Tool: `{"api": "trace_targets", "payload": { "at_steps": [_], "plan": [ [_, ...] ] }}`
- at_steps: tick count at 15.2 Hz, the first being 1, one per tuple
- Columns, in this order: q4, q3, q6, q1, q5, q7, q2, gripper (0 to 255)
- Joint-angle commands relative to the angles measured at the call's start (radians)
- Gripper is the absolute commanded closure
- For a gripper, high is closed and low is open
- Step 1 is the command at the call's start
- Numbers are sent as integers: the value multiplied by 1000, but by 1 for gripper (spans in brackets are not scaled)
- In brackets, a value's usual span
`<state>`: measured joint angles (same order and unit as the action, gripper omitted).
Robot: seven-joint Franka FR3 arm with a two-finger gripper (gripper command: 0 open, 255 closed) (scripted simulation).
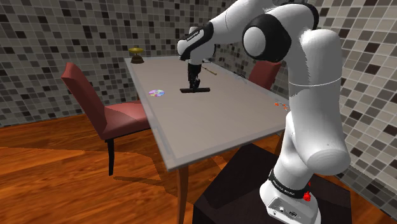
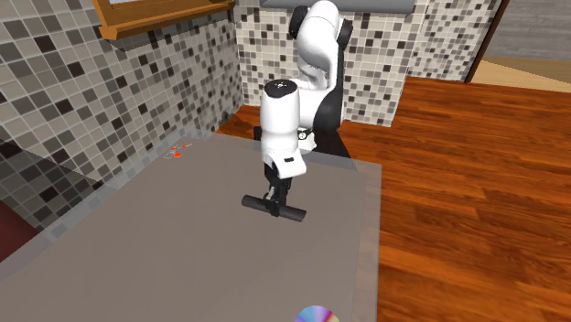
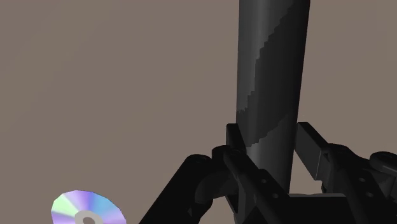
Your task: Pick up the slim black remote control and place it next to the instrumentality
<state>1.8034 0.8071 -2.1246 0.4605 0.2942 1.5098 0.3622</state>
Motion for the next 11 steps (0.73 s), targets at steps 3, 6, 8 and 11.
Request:
{"api": "trace_targets", "payload": {
  "at_steps": [3, 6, 8, 11],
  "plan": [
    [-218, -57, 87, -76, 84, -5, 157, 255],
    [-414, -99, 165, -142, 128, -31, 279, 255],
    [-570, -127, 227, -194, 153, -57, 368, 255],
    [-738, -155, 286, -251, 175, -89, 466, 255]
  ]
}}
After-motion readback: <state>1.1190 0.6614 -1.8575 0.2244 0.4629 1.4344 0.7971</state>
